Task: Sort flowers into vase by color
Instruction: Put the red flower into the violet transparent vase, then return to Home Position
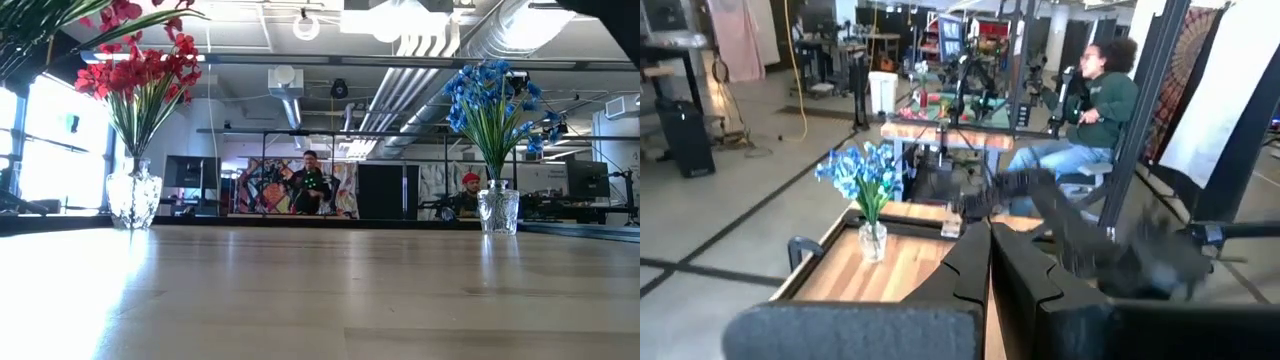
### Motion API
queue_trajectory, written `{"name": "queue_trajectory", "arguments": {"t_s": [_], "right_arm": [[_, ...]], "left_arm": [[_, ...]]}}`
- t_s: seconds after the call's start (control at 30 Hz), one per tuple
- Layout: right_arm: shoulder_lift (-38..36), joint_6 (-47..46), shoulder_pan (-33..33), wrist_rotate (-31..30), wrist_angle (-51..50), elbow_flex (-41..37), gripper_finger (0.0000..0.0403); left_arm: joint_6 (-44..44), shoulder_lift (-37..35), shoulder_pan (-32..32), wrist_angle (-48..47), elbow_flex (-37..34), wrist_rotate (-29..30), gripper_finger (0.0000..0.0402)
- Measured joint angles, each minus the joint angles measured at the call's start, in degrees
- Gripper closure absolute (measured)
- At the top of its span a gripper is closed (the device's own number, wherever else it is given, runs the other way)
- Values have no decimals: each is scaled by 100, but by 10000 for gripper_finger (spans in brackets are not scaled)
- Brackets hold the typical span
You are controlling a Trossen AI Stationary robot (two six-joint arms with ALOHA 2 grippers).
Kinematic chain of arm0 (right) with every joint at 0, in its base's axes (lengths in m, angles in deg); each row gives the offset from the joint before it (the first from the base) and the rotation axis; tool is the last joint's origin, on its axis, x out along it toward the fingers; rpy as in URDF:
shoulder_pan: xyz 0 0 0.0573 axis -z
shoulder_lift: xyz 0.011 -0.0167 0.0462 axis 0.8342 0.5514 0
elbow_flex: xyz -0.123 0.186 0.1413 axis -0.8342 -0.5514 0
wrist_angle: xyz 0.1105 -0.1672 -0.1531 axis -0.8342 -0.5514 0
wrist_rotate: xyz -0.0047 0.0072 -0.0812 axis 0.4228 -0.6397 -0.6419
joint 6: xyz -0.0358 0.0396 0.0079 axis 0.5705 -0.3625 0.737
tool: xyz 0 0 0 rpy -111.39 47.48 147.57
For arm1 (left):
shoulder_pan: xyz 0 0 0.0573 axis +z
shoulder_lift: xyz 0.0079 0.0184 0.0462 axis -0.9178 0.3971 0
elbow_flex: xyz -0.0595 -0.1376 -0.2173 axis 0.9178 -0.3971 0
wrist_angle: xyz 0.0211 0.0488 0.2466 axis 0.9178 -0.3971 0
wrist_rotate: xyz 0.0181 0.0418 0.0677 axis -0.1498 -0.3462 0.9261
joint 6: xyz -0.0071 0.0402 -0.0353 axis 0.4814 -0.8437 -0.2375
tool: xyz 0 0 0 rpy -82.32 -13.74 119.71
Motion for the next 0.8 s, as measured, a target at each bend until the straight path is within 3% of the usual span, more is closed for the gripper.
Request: {"name": "queue_trajectory", "arguments": {"t_s": [0.47, 0.63, 0.8], "right_arm": [[-1990, -67, 26, 142, -3116, 2, 403], [-2639, -171, -33, 332, -4167, 2, 403], [-3209, -254, -62, 60, -4966, 2, 403]], "left_arm": [[425, -473, -2, -894, -125, 148, 401], [549, -988, -2, -768, -834, 45, 401], [320, -1393, -2, -351, -1673, -321, 401]]}}
